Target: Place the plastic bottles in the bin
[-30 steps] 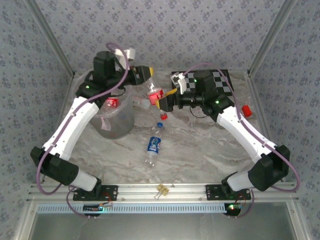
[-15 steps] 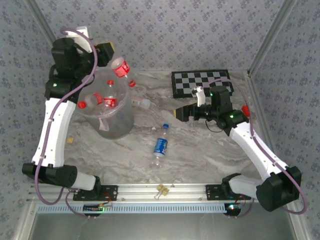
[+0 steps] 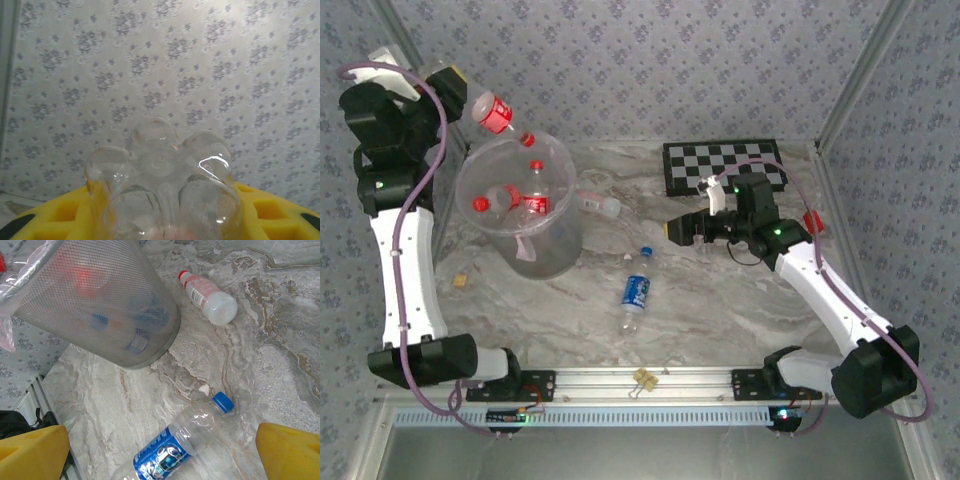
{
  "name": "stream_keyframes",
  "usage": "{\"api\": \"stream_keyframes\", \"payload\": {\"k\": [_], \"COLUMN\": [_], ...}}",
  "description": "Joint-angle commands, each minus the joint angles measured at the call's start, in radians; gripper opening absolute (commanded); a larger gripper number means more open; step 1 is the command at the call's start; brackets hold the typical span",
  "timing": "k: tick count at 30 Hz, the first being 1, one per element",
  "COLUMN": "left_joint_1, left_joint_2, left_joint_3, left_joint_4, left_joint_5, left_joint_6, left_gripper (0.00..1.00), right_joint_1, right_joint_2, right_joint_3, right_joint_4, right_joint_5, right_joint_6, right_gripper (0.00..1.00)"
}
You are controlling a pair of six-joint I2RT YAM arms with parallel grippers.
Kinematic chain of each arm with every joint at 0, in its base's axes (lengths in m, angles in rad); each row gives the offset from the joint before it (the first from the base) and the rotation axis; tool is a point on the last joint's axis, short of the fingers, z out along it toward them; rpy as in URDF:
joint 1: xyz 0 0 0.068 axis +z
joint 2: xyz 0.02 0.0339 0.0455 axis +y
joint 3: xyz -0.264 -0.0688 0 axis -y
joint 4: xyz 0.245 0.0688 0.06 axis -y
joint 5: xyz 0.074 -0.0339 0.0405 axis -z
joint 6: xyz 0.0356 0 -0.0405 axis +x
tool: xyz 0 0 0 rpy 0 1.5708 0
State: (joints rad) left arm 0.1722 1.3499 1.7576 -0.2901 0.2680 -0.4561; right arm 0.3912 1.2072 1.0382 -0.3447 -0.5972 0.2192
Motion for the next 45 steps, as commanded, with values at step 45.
{"api": "stream_keyframes", "payload": {"k": [45], "left_joint_1": [-0.247], "left_joint_2": [-0.02], "left_joint_3": [-0.78], "left_joint_4": [0.134], "left_joint_5": [-0.19], "left_joint_6": [0.324], "left_gripper": [0.0], "right_joint_1": [0.079], "right_joint_2": [0.15], "right_joint_3": [0.09], "right_joint_4": [-0.054], "right_joint_5": [0.091], "right_joint_6": [-0.013], "right_gripper": [0.97]}}
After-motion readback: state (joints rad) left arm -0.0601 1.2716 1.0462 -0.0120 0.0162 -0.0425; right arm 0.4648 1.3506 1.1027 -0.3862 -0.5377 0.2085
